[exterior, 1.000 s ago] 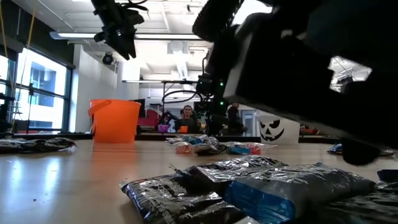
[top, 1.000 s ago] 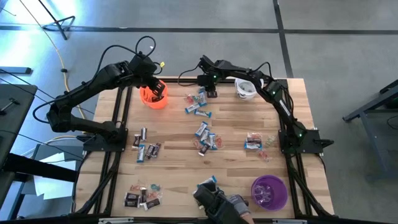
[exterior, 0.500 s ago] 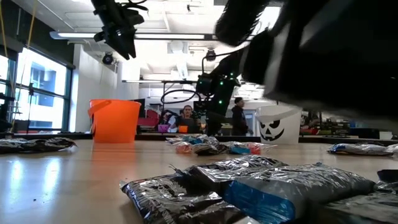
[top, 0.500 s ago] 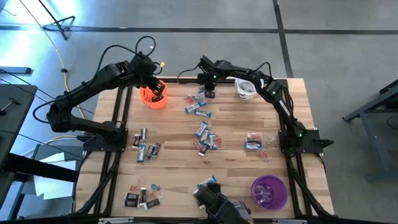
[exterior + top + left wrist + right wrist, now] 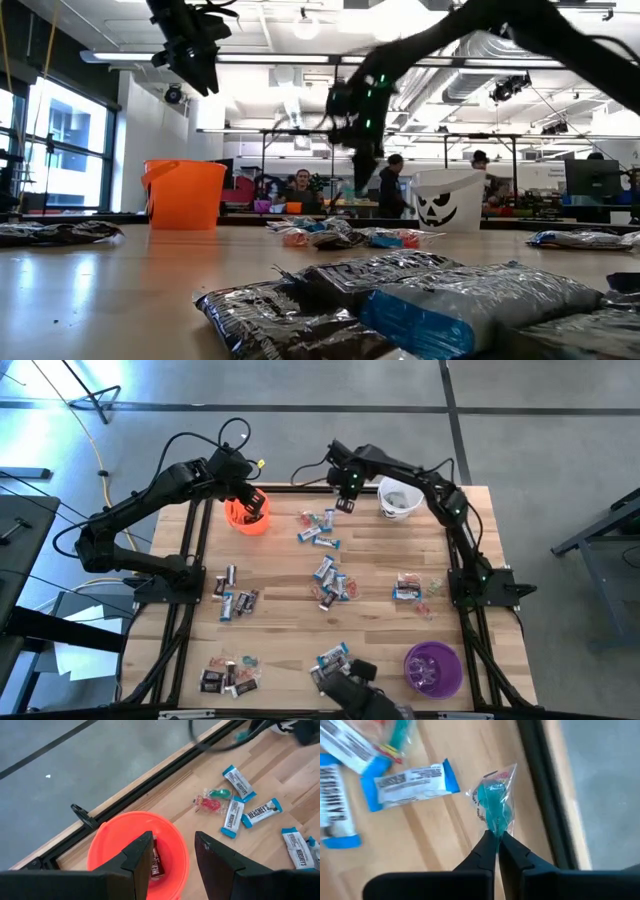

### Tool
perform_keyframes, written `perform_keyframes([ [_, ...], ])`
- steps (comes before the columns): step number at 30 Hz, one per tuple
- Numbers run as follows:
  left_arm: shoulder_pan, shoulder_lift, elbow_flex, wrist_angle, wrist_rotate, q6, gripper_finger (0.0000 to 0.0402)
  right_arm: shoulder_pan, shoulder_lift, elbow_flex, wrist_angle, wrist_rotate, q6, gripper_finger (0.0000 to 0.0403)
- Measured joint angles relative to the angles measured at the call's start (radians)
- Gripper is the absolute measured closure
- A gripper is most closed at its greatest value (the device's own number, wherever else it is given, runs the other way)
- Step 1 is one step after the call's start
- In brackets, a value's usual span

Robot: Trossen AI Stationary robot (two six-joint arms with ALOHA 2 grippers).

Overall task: Sort candy
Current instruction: Put the blue gummy into the white bucket

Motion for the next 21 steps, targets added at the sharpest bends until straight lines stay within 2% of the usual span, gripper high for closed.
perform_keyframes([
  [5,0.0,0.0,0.0,0.0,0.0,0.017,0.0268,0.015,-0.115,0.002,-0.08,0.069,0.014,0.0402],
  [13,0.0,0.0,0.0,0.0,0.0,0.021,0.0268,0.023,-0.287,0.002,-0.254,0.301,0.015,0.0403],
  [16,0.0,0.0,0.0,0.0,0.003,0.022,0.0268,0.006,-0.335,0.002,-0.323,0.329,0.04,0.0403],
  [21,0.0,0.0,0.0,0.0,0.004,0.027,0.0268,-0.06,-0.351,0.003,-0.405,0.32,0.088,0.0403],
])
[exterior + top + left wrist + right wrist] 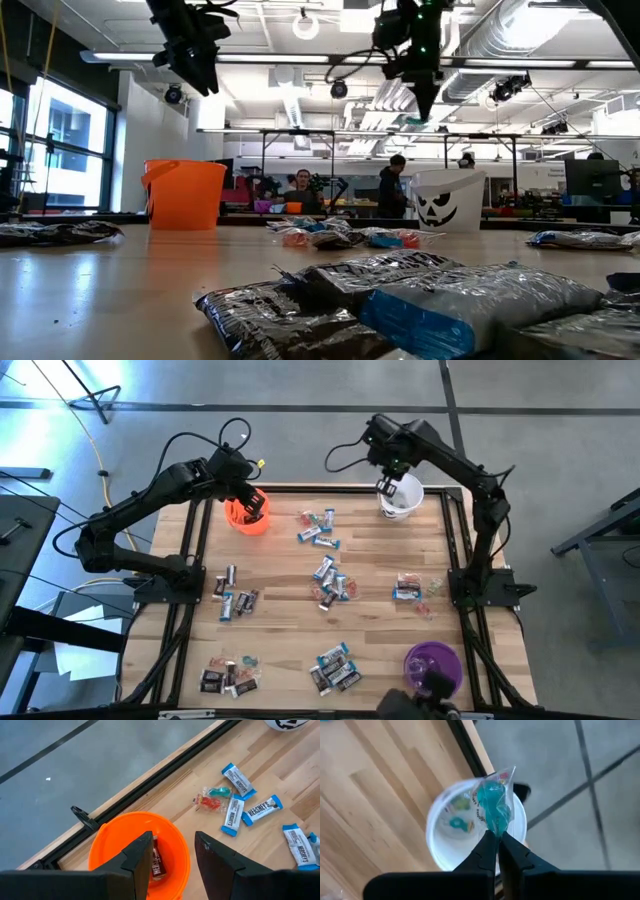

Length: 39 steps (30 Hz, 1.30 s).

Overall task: Sort candy
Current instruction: Put the blue gummy into the white bucket

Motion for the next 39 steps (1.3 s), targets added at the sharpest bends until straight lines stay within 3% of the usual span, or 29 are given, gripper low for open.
perform_keyframes([
  [7,0.0,0.0,0.0,0.0,0.0,0.009,0.0268,-0.17,0.003,-0.089,0.003,-0.175,0.026,0.0403],
  [14,0.0,0.0,0.0,-0.001,0.0,0.009,0.0268,-0.279,0.003,-0.277,0.051,-0.233,0.083,0.0403],
  [21,0.0,0.0,0.0,-0.001,0.0,0.006,0.0268,-0.263,0.004,-0.36,0.177,-0.325,0.082,0.0373],
  [31,0.0,0.0,0.0,-0.001,0.0,-0.021,0.0268,-0.225,0.004,-0.359,0.17,-0.224,0.112,0.0277],
  [37,0.0,0.0,0.0,-0.001,0.008,-0.028,0.0268,-0.15,0.004,-0.254,0.156,-0.492,0.245,0.027],
  [39,0.0,0.0,0.0,0.0,0.009,-0.028,0.0268,-0.1,0.003,-0.193,0.184,-0.507,0.228,0.027],
])
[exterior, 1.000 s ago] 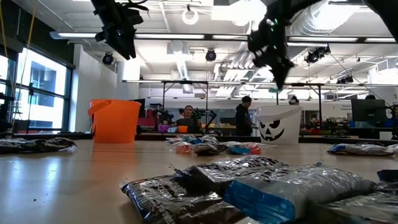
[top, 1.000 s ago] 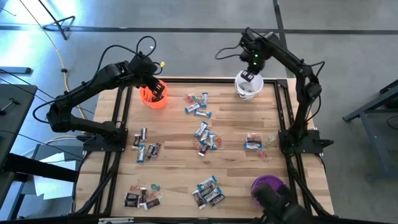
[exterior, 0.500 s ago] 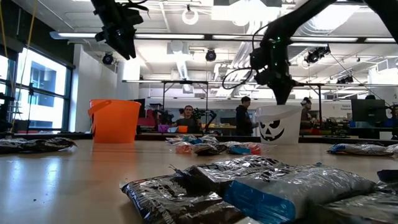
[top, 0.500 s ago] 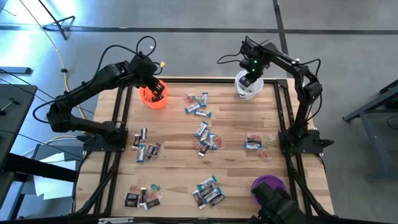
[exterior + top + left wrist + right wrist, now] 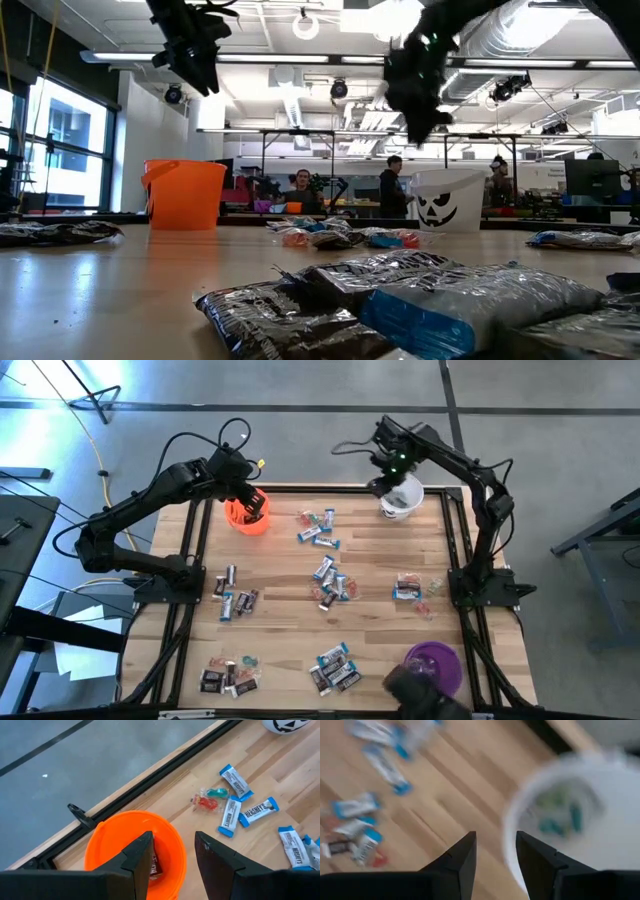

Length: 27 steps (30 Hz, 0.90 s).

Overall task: Sort candy
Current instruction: Put the blue gummy into the white bucket

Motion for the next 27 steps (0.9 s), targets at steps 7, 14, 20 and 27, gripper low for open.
perform_keyframes([
  [7,0.0,0.0,0.0,0.0,0.0,0.001,0.0268,0.187,-0.001,0.131,0.119,0.025,-0.248,0.027],
  [14,0.0,0.0,0.0,0.0,0.0,0.067,0.0268,0.299,0.0,0.044,0.408,0.031,-0.39,0.027],
  [20,0.0,0.0,0.0,-0.01,0.0,0.07,0.0268,0.337,0.0,-0.085,0.692,0.142,-0.324,0.027],
  [27,0.0,0.0,0.0,-0.013,0.0,0.072,0.0268,0.324,0.0,-0.233,0.869,0.159,0.246,0.027],
])
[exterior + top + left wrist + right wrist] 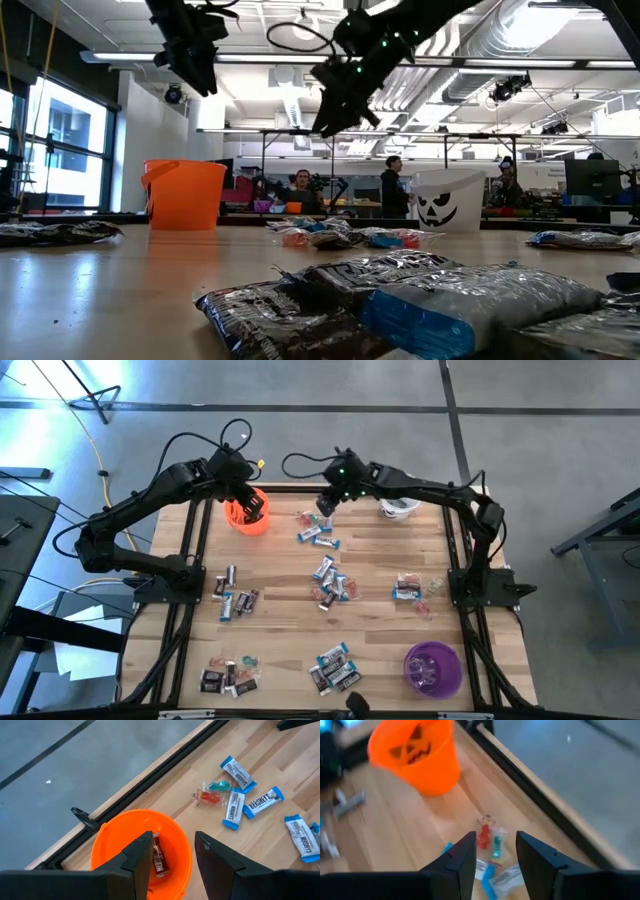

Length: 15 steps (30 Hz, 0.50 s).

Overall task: Sort candy
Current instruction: Put the blue gummy into the white bucket

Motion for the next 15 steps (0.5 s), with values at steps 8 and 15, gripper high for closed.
perform_keyframes([
  [8,0.0,0.0,0.0,0.008,0.0,0.026,0.0268,-0.006,0.014,-0.177,0.21,-0.013,0.158,0.027],
  [15,0.0,0.0,0.0,0.014,0.0,0.025,0.0268,-0.008,0.081,-0.176,0.219,-0.076,0.168,0.0269],
])
